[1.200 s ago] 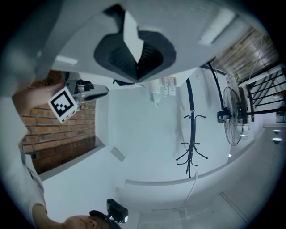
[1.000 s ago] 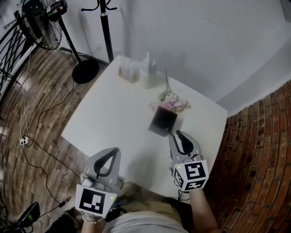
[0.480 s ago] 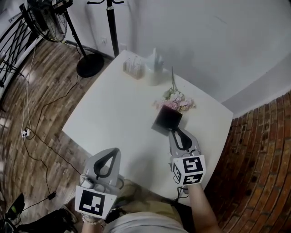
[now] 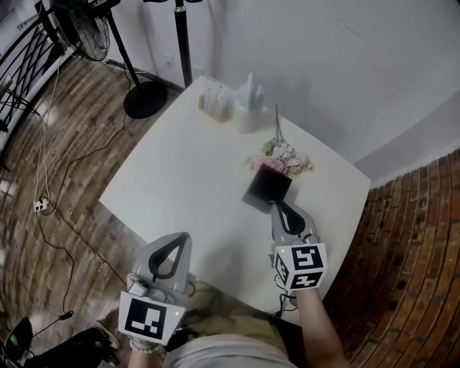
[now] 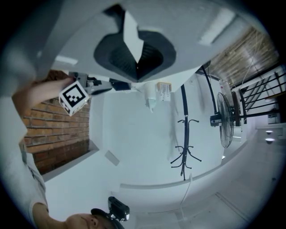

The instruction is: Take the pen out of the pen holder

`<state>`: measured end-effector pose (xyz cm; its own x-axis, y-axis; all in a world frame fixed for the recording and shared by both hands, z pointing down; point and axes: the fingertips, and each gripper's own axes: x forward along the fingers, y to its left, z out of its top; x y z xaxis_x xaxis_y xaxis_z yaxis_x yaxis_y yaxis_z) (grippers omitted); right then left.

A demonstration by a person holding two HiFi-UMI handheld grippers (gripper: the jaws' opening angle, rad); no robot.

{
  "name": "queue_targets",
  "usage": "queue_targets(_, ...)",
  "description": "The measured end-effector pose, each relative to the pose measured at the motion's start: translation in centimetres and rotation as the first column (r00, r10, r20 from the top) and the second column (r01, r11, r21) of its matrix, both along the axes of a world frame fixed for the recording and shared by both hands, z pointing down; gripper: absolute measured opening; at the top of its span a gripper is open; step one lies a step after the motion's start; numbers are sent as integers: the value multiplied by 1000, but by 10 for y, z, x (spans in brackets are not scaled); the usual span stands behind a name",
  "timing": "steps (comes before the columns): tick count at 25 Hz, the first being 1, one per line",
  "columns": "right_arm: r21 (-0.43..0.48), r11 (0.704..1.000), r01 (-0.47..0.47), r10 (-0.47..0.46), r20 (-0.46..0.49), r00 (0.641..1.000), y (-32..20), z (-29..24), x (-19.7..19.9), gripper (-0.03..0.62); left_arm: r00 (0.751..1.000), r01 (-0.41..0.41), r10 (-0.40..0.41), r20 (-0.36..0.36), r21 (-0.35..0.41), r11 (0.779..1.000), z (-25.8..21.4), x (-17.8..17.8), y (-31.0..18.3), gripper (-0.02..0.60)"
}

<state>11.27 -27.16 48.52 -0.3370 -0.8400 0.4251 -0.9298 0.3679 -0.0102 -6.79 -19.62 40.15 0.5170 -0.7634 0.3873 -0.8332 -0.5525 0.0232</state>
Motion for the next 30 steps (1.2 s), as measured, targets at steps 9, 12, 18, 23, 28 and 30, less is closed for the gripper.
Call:
queue_targets(9, 63, 998, -16, 15, 10, 1000, 3, -26, -2, 40, 1000, 2, -1, -9, 26, 1000, -10, -5, 4, -8)
queue_targets(12, 91, 996, -25, 23, 13, 1000, 4, -39, -2, 40, 1000, -5, 6, -12, 39, 999, -15, -4, 6, -8)
queue_targets(18, 154, 988, -32, 32, 7, 999, 10, -69, -2, 40, 1000, -15, 17, -24, 66, 998, -28, -1, 11, -8)
queue_targets(23, 223, 974, -38, 39, 1, 999, 19, -96, -1, 40, 999, -28, 30, -26, 87, 996, -36, 2, 17, -8)
queue_targets(28, 282, 959, -19, 19, 2, 1000, 29, -122, -7, 40, 999, -32, 36, -34, 112, 993, -46, 3, 21, -8)
queue_targets(30, 297, 955, -9, 8, 4, 1000, 34, -131, -9, 40, 999, -32, 36, -37, 122, 992, -50, 3, 24, -8)
